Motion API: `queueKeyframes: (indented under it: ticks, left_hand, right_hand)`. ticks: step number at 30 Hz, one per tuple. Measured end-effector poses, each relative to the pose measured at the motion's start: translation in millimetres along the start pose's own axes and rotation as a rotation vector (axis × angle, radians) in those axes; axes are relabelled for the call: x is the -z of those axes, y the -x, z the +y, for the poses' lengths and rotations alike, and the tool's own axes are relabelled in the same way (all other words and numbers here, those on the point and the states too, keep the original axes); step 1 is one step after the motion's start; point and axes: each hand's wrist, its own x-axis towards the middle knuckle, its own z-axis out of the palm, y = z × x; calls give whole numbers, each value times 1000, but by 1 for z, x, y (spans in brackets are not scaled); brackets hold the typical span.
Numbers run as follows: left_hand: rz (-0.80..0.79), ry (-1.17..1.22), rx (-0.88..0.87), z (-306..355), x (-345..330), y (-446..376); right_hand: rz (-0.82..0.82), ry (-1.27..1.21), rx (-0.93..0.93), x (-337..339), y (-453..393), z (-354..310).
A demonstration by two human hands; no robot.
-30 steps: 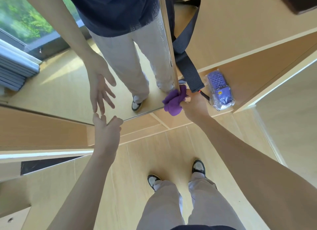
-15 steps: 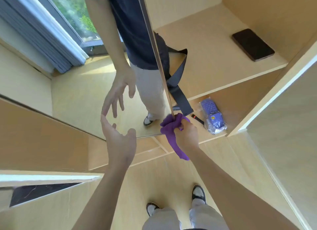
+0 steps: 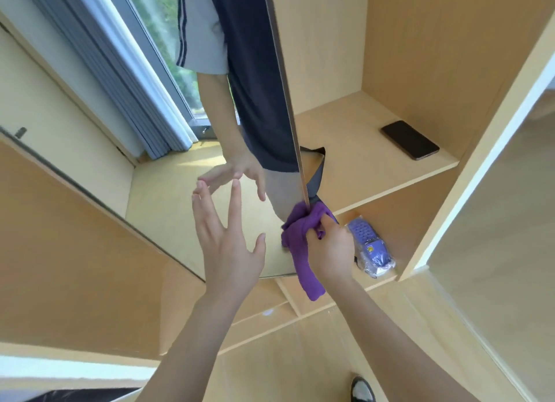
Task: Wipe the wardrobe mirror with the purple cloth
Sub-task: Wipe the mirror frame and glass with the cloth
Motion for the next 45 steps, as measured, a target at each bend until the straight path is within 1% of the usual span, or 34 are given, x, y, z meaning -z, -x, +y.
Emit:
queueKeyframes:
  ticks: [3,6,9,11,14,18,20,22,24,28,30,32,35,38,40,43,45]
  left_hand:
    - [19,-20,-90,-2,16,-5]
    - [106,-43,-226,0,46,-28]
    - [199,-87,-303,10,83,-63]
    - [262,-138,-330,19,107,-86]
    - [302,-208,-321,31,134,-109]
    - [295,-329,-309,34,143,-117]
    - [298,-343,-308,33,140,-117]
    - [304,-343,-299,32,140,-117]
    - [300,-349,-291,34,140,-117]
    - [288,-354,-277,36,141,-116]
    - [283,-354,-270,36,143,-115]
    - [285,-353,-273,38,146,-113]
    - [314,-361,-293,44,164,-120]
    - [372,-386,-304,55,203,-146]
    - [414,-408,-302,66,234,-165]
    - [424,-433,-305,81,260,-182]
    - [431,-439,-306,86,262,-183]
  right_hand:
    - [68,51,143,24,1,-44]
    - [135,47,254,48,1,-88]
    - [197,8,303,61,-3,-112]
    - [208,8,291,59,-7,-112]
    - [182,41,253,52,-9,-101]
    - [162,148,320,60,-15,-101]
    - [177,172,361,67,-20,-111]
    - [213,175,427,78,-26,-132]
    - [263,146,524,96,-32,-167]
    - [369,30,679,142,-39,-255]
    - [419,-48,729,153,-41,-279]
    - [415,-124,722,148,-41,-279]
    - [376,-197,669,124,-41,-244]
    - [331,-220,619,101,-40,-202]
    - [316,-209,625,93,-40,-188]
    - [340,-201,671,94,-45,-194]
    - [372,-228,712,101,-51,-217]
